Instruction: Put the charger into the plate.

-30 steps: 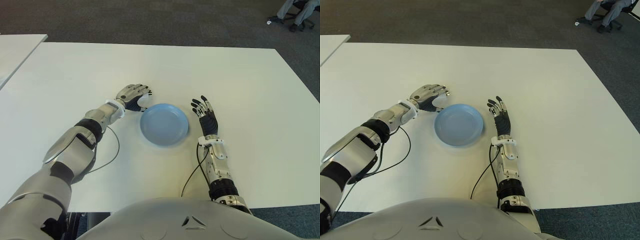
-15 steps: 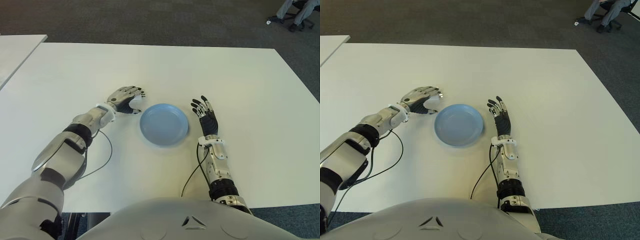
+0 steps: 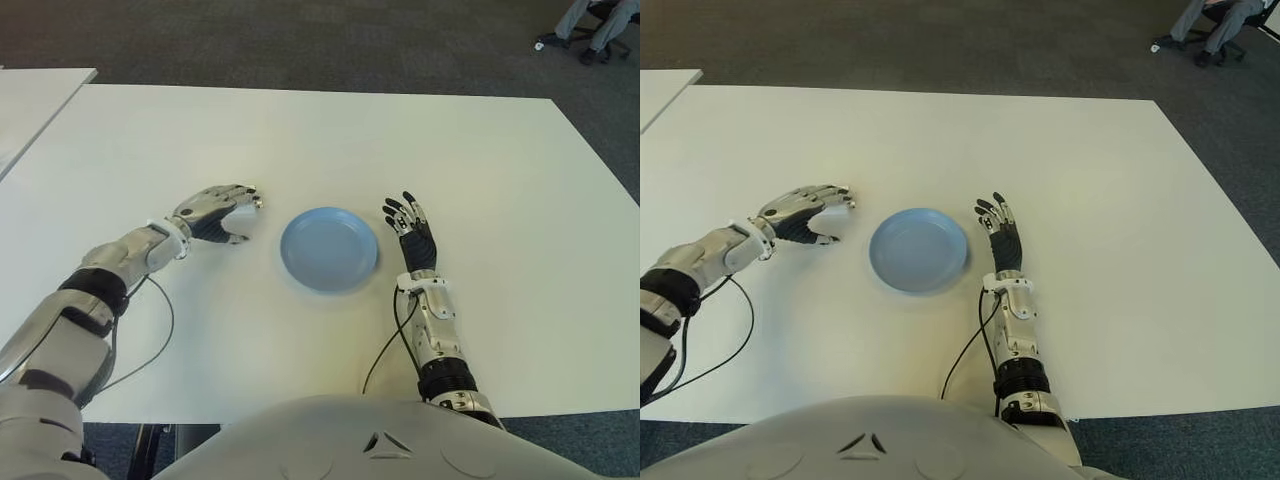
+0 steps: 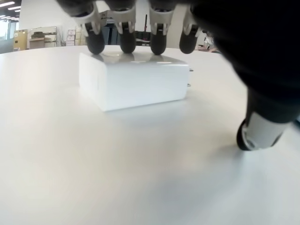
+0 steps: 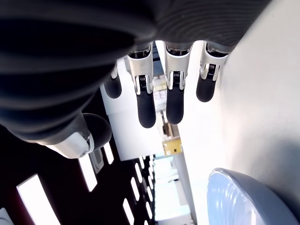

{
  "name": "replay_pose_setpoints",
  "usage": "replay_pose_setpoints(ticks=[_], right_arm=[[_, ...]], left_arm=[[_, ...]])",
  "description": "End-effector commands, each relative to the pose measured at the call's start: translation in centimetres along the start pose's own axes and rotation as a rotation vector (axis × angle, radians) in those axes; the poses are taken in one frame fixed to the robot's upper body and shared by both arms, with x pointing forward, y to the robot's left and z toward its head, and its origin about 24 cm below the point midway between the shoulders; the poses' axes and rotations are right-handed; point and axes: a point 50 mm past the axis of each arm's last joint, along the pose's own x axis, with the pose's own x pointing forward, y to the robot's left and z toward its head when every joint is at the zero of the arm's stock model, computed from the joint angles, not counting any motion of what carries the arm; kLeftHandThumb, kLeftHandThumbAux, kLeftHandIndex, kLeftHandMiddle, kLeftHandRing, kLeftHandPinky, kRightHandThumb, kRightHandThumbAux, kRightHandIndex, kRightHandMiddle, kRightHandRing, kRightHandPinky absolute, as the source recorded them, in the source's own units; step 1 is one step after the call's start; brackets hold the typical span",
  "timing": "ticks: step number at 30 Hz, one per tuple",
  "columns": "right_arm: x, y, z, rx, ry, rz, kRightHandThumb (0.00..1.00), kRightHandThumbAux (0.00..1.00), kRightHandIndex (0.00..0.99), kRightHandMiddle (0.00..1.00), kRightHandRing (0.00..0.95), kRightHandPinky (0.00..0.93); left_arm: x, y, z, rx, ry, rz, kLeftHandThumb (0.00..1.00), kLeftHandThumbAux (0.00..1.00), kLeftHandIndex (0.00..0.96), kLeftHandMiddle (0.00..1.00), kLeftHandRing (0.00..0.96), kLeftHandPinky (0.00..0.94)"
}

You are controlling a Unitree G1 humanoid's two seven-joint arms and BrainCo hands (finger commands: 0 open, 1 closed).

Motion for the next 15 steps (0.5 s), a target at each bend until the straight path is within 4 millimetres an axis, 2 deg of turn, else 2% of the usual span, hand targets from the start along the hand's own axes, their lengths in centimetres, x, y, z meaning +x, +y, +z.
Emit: replay_pose_setpoints(ticks=[1,15], right_arm=[[-0.3,0.3,-0.9,0.036,0.043,-0.014,0.000,0.525,0.083,0.246,0.204,0.136],[-0.1,0.1,-1.0,0.034,0.050,-0.018,0.000,0.524,0.084,0.246,0.207,0.153]], left_arm=[[-1.7,-2.5,0.3,-0.009,-0.018,-0.150,0.000,0.595,0.000,0.001,0.001,0.022],[-3.3,-2.1,0.7,0.009,-0.072,-0.118,0.000,0.567,0.000,0.000,0.000,0.008]])
